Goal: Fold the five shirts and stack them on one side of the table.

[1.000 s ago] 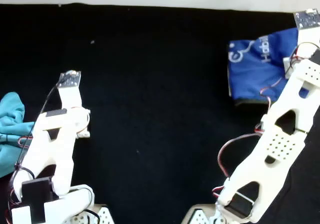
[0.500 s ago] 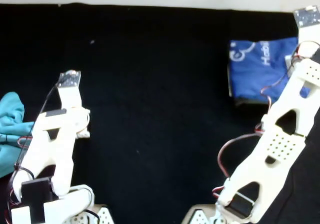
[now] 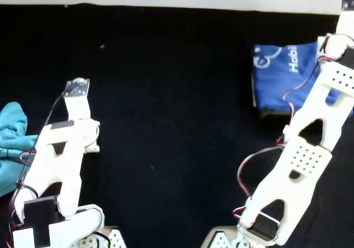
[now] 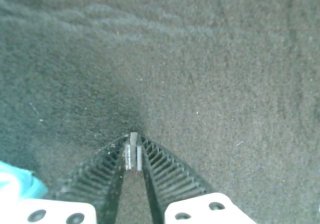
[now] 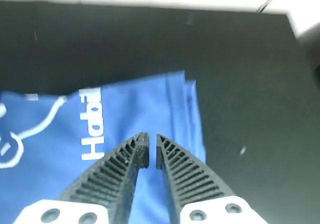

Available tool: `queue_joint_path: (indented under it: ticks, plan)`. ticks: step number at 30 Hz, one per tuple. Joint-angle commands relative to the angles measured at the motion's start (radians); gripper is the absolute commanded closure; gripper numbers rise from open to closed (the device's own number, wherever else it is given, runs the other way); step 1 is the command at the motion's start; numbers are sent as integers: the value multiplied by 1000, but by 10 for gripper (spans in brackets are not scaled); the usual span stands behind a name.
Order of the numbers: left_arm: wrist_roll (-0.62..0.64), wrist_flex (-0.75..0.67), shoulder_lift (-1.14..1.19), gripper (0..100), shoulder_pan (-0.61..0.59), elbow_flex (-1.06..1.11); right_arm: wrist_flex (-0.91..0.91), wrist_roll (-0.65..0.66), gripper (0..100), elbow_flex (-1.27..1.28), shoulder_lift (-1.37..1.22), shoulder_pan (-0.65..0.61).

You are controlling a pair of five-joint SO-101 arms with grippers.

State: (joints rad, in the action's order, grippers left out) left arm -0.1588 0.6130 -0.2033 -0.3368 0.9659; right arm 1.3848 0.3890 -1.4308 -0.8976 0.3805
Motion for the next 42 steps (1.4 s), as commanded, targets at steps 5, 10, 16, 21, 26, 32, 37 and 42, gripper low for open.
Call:
queue_joint_path:
  ticks: [5,10,16,21,26,32,37,42]
  plan:
    - [2,-34,-1,992,-1,1,386,-14,993,-166,113,-2]
    - [2,-34,-1,992,-1,1,384,-18,993,-171,245,-36]
    - [2,-34,-1,992,-1,1,384,-244,993,101,601,-101]
    - [2,-34,-1,992,-1,1,381,-322,993,751,1024,-203]
    - [2,-34,-1,992,-1,1,217,-325,993,1419,1291,-305]
    - [2,-34,-1,992,-1,1,-254,-318,993,2160,1558,-369]
    - [2,-34,-1,992,-1,1,-636,-316,993,2663,1712,-397]
    - [2,-34,-1,992,-1,1,-851,-318,993,2904,1788,-394]
